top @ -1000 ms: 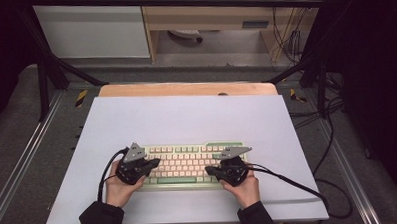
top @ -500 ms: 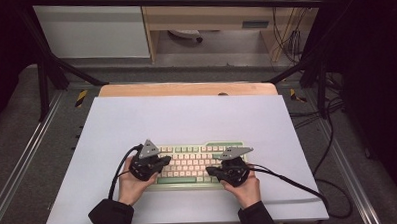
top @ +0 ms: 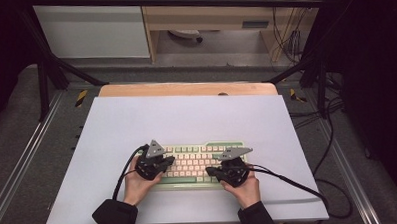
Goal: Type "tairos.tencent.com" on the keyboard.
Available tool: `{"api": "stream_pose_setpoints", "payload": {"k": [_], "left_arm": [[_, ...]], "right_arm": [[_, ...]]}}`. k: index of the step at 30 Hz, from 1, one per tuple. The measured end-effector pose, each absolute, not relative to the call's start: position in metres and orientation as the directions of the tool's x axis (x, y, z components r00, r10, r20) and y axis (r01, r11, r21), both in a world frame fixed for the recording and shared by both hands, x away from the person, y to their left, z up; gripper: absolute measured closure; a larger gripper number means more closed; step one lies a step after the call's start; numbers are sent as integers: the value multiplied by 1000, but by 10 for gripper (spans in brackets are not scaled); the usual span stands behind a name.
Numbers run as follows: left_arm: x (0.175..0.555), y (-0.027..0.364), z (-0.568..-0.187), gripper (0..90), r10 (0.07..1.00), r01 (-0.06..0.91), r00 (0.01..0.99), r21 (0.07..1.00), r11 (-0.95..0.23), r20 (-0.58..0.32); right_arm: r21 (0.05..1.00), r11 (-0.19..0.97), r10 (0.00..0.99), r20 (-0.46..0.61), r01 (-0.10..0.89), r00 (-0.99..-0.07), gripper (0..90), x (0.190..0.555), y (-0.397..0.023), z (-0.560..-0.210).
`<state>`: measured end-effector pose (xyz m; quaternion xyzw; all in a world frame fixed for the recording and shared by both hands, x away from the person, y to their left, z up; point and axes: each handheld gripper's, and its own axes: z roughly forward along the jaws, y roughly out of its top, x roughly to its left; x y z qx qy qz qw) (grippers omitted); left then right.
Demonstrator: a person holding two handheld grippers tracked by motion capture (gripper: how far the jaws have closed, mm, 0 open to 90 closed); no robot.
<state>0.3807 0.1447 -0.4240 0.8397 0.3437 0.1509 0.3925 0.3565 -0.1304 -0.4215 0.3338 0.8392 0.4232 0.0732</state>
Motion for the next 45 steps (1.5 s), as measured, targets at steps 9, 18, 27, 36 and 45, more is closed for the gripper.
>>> {"api": "stream_pose_setpoints", "payload": {"k": [9, 18, 27, 36, 45], "left_arm": [[382, 144, -427, 898, 698, 459, 716, 761, -457, -13], [382, 144, -430, 897, 695, 457, 719, 760, -463, -9], [377, 147, -425, 897, 690, 451, 723, 764, -461, -11], [370, 156, -419, 898, 684, 442, 729, 773, -456, -14], [362, 171, -415, 898, 687, 439, 727, 781, -445, -17]], "right_arm": [[757, 421, 620, 161, 500, -767, 900, 357, -130, -422], [758, 414, 624, 166, 504, -763, 900, 357, -132, -422], [760, 414, 625, 163, 501, -763, 900, 356, -132, -421], [763, 412, 626, 162, 499, -763, 900, 356, -133, -419], [763, 406, 627, 167, 503, -761, 900, 356, -133, -418]]}}
